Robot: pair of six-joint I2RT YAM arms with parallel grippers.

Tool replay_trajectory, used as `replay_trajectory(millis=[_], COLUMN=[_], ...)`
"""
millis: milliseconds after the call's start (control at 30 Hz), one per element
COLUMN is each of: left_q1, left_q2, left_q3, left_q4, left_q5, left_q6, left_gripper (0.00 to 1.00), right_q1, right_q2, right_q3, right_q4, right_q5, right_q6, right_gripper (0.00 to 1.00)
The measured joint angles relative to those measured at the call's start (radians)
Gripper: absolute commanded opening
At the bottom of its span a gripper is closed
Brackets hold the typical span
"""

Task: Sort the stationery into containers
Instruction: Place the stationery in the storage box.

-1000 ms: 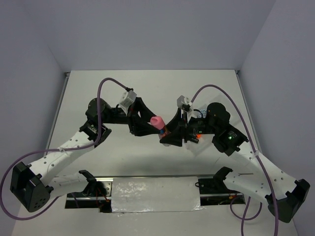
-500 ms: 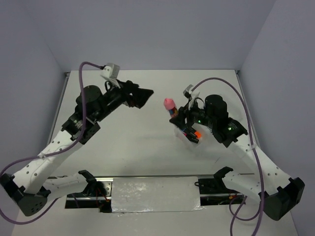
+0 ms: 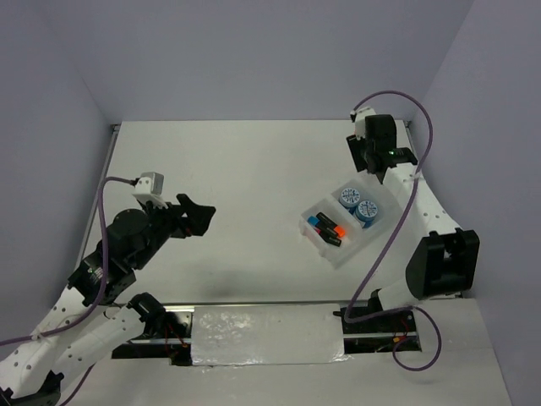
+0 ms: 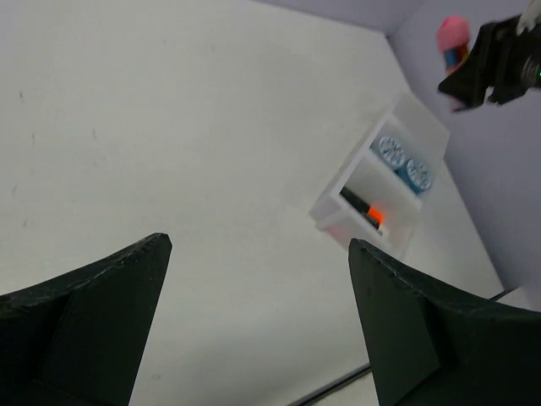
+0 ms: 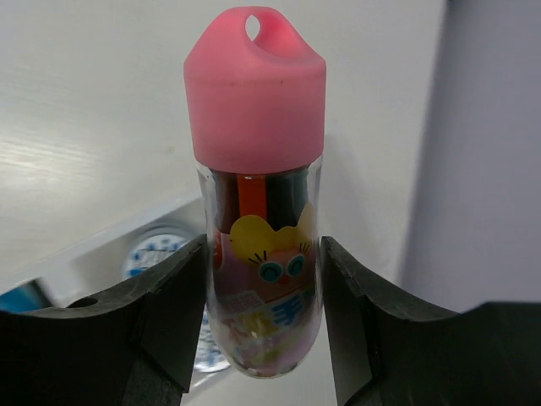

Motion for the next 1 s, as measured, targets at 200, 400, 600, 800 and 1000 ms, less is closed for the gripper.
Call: replay_trajectory(millis=[200,400,600,800,1000], left_q1=[0.0,0.0,0.0,0.0,0.0], left_q2=[-0.052,-0.076,-0.101,-0.108,-0.106], left_q3=[-0.006,0.073,0.061,0.05,0.049], left_q4=[-0.18,-0.288,-0.309,-0.314,-0.314], left_q5=[-0.015,-0.106,-0.144,-0.154,-0.156], left_q6=[0.051,0.127,0.147,0.156,0.156], left_gripper=[0.99,0.99,0.99,0.99,0.99], right_q1=[-0.12,-0.17,-0.214,-0.218,-0.218], right_q2=[0.061,0.112,0.195,0.197,0.197], right_q3=[-0.033,-0.124,-0.136,-0.138,-0.138], right_q4=[0.051,0.104,0.101,0.115,0.114], right_q5=[0.043,0.054,0.042,0.06,0.059], right_q6=[-0.067,-0.071,-0.05,-0.023,-0.006], right_gripper=[0.0,0.0,0.05,0.31,0.46])
